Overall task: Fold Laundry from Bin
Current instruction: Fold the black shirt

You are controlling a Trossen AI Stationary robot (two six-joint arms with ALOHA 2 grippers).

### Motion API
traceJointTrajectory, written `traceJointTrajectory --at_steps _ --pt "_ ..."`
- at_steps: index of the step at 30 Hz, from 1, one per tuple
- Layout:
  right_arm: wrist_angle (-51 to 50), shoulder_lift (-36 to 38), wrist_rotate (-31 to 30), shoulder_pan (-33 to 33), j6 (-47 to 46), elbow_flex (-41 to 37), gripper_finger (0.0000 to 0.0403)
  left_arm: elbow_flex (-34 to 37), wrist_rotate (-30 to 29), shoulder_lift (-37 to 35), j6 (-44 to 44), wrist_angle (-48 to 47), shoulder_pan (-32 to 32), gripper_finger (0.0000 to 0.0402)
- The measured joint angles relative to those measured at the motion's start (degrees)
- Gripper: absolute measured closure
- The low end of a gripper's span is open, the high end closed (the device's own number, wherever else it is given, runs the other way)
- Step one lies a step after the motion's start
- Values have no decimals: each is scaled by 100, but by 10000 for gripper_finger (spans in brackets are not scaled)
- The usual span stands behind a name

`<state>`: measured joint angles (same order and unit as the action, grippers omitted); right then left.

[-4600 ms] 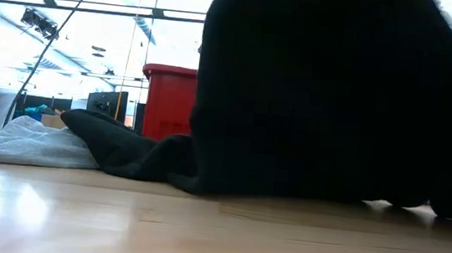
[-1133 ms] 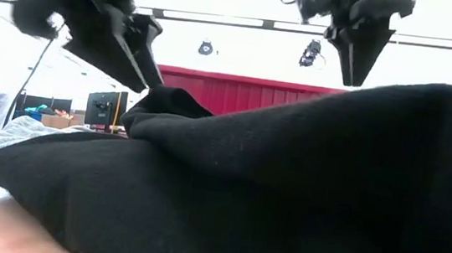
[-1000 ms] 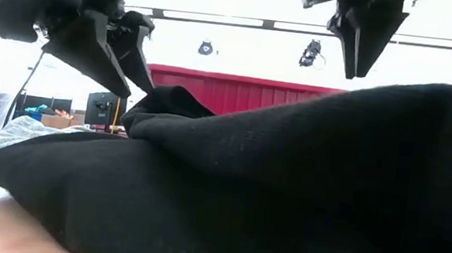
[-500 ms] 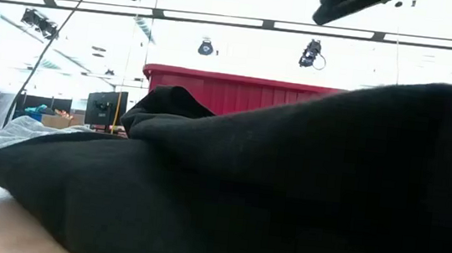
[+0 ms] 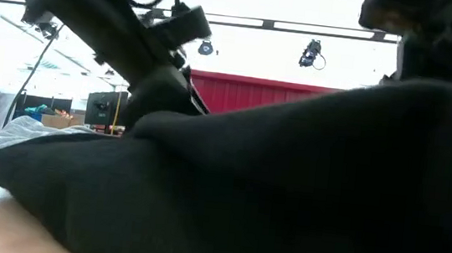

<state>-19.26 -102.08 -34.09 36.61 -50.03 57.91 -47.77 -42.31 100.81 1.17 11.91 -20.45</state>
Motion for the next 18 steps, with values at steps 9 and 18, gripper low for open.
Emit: traceJointTrajectory --at_steps 9,18 --pt "179 0 214 130 -834 -306 210 2 -1855 -339 -980 -1589 -80 219" --pt "172 0 -780 494 -896 150 223 -7 -1042 -749 -5 -387 -1730 219"
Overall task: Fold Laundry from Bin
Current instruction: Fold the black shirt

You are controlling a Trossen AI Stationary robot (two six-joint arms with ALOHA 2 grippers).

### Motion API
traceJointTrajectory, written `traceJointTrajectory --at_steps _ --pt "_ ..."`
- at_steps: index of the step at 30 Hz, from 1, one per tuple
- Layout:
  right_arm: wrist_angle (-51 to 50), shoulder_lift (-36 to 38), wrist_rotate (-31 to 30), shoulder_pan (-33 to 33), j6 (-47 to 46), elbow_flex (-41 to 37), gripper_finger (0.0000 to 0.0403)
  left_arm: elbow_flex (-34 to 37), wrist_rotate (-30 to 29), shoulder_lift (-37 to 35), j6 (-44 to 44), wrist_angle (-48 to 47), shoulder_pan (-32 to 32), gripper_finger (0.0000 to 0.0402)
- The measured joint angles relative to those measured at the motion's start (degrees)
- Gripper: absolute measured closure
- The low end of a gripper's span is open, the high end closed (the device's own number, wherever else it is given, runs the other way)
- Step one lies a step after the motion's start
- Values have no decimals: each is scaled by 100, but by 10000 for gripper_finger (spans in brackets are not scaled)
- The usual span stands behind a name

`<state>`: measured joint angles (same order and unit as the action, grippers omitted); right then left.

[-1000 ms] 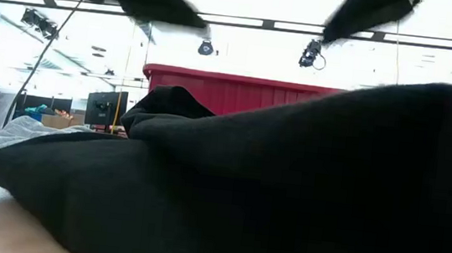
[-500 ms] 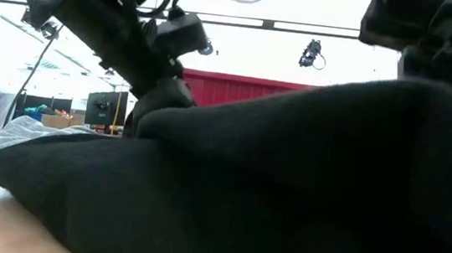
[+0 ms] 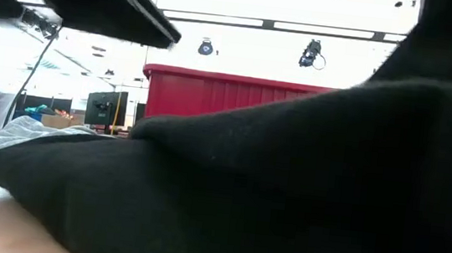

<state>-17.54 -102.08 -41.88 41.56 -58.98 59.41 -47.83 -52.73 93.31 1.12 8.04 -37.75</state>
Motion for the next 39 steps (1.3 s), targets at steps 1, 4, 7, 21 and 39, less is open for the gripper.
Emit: traceJointTrajectory --at_steps 1,4,7,21,39 --pt "4 0 -118 39 109 87 224 -2 360 8 112 165 -94 219" --pt "254 0 -312 159 740 257 227 -2 1669 40 207 323 -189 219" --pt "589 0 -628 297 1235 324 229 0 2685 40 183 182 -193 219" --pt "669 2 -221 162 815 -115 229 4 3287 161 -3008 -1194 106 219" --pt "733 -61 490 -54 1006 -269 229 1 3606 758 -1854 -240 163 381"
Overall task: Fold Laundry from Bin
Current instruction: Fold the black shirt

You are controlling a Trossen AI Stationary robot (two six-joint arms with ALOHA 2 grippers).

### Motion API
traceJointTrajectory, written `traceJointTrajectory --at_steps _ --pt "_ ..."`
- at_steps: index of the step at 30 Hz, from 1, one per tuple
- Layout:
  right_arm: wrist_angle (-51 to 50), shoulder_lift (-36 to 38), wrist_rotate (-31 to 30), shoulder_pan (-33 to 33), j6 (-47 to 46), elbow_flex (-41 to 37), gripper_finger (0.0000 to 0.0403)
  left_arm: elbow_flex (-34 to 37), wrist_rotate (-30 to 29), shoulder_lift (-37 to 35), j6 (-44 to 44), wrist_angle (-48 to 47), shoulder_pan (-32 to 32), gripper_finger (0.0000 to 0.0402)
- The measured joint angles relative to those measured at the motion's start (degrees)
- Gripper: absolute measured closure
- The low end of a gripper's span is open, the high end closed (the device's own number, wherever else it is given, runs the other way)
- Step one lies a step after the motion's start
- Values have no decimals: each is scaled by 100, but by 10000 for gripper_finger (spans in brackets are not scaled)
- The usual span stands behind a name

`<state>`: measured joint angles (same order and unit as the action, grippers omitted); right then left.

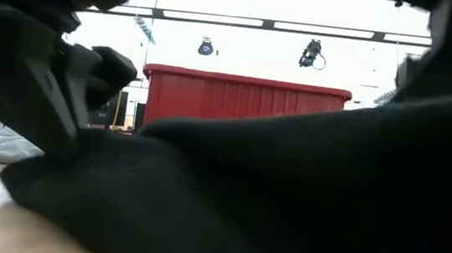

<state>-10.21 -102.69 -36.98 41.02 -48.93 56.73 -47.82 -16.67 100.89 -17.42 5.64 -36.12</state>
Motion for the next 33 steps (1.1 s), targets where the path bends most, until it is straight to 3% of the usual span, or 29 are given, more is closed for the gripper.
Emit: traceJointTrajectory --at_steps 5,12,14,16,19,22,28,33 --pt "-230 -382 690 -147 -266 -199 229 3 -59 -470 -22 -556 -296 396" --pt "-1092 -405 676 -101 -925 -173 229 -6 -140 -1070 -371 -2116 -678 398" --pt "-1192 -348 466 -88 -943 -188 229 6 68 -1073 -680 -2441 -678 399" --pt "-1257 -337 364 -88 -973 -200 229 79 659 -1049 -1073 -2606 -696 399" --pt "-1233 -337 427 -124 -962 -192 229 148 1564 -1010 -1325 -2109 -821 399" --pt "-1187 -339 471 -149 -938 -187 229 154 1781 -1029 -946 -1498 -1093 399" --pt "-1145 -354 491 -144 -801 -199 229 134 1233 -1154 -927 -1774 -1237 396" --pt "-1171 -362 477 -138 -197 17 229 134 1115 -1162 -1146 -1678 -1084 374"
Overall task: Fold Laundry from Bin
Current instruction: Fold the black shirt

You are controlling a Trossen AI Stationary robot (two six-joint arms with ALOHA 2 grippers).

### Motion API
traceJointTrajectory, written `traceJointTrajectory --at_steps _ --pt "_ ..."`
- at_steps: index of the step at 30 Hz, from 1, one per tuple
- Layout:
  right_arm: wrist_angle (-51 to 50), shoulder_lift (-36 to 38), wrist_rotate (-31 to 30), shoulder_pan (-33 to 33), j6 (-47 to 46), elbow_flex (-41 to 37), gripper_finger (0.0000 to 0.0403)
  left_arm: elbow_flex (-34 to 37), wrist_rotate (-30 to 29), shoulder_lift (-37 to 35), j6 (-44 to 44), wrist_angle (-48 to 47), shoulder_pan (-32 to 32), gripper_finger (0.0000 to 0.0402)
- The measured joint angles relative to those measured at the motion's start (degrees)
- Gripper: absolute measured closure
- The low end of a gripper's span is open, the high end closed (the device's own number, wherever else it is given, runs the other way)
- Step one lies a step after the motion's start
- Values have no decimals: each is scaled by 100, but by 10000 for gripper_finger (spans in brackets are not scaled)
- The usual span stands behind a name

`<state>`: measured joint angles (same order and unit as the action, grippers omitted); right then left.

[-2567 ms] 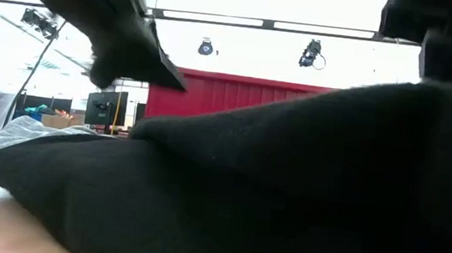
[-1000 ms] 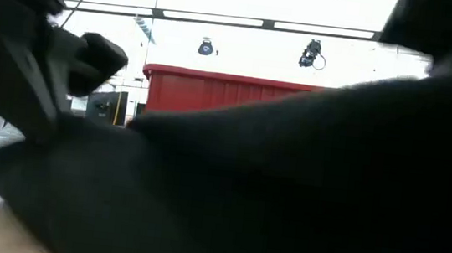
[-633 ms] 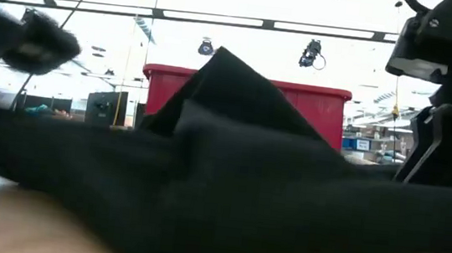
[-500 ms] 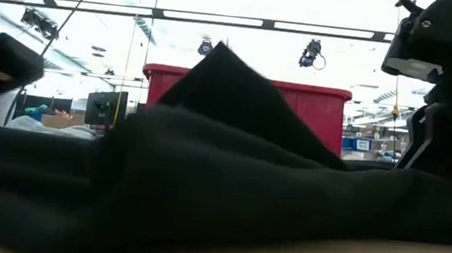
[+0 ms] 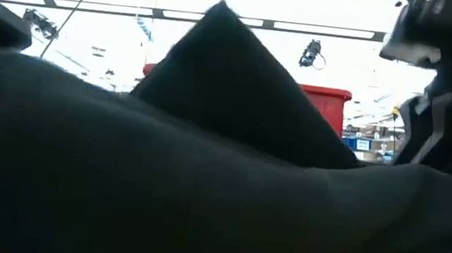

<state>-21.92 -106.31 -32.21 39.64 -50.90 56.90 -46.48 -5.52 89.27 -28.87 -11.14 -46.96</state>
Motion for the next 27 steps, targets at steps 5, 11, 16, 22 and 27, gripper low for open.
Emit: traceJointTrajectory --at_steps 5,11,16,22,27 --pt "1 -1 -10 5 1220 540 229 0 -26 -4 232 327 147 343" --pt "-11 1 748 24 1502 926 229 0 225 -109 298 291 150 307" --pt "23 3 901 256 1482 1061 229 -2 195 -427 391 -81 143 299" --pt "-128 3 299 433 1106 1061 229 -2 -26 -474 488 429 150 287" --pt "-137 3 -132 529 895 1061 229 -4 -474 -461 1226 1192 276 248"
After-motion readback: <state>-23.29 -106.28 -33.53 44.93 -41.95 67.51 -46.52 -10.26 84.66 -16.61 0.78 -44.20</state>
